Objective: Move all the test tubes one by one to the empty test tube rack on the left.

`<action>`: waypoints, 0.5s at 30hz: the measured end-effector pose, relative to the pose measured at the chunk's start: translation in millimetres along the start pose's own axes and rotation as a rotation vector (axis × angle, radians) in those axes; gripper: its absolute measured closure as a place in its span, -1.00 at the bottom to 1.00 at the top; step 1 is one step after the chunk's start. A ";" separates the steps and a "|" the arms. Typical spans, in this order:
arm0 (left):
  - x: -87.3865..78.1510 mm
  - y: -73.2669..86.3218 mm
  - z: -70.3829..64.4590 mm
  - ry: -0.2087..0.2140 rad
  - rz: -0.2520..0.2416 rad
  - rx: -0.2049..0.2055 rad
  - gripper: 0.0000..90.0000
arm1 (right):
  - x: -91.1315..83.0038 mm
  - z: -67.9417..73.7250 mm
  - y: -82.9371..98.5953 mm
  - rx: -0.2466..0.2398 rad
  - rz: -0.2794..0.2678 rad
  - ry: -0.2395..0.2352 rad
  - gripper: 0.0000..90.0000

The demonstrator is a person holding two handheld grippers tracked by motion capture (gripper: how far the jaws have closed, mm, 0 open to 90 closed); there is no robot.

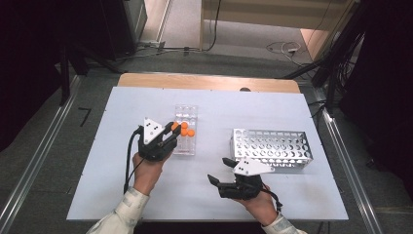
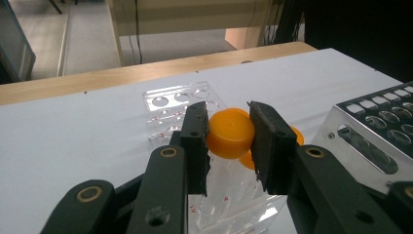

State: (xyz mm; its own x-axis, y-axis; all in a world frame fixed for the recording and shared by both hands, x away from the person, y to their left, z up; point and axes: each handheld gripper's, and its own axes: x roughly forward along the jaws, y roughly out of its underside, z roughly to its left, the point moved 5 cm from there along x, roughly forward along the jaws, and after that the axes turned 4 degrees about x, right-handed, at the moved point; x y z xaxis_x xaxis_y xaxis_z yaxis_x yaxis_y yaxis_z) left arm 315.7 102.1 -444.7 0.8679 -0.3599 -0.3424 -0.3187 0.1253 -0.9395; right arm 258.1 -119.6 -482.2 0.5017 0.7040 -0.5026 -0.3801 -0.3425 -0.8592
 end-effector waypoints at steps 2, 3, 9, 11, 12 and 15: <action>1.0 1.4 -0.2 -0.001 0.001 -0.005 0.52 | 0.1 -0.1 0.0 0.000 0.000 0.000 -0.44; 1.1 1.9 -0.1 0.000 0.002 -0.002 0.52 | 0.1 -0.2 0.1 -0.001 0.000 0.001 -0.43; 1.2 4.0 -0.4 0.002 0.007 -0.007 0.51 | 0.9 -0.1 0.6 -0.001 0.002 0.001 -0.43; 1.3 4.1 0.0 0.004 0.007 -0.009 0.50 | 0.7 -0.3 0.6 -0.002 0.002 0.001 -0.43; 1.2 4.0 0.1 0.006 0.006 -0.010 0.50 | 0.8 -0.3 0.6 -0.001 0.002 0.002 -0.43; 0.4 3.9 -0.5 0.015 0.006 -0.012 0.43 | 0.8 -0.3 0.6 0.000 0.002 0.002 -0.43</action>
State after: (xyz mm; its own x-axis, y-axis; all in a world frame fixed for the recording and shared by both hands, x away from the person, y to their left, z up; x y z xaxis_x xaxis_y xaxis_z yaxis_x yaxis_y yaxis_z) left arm 314.6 102.0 -448.5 0.8599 -0.3732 -0.3482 -0.3288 0.1169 -0.9371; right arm 258.5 -119.4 -483.2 0.5027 0.7019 -0.5045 -0.3809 -0.3441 -0.8582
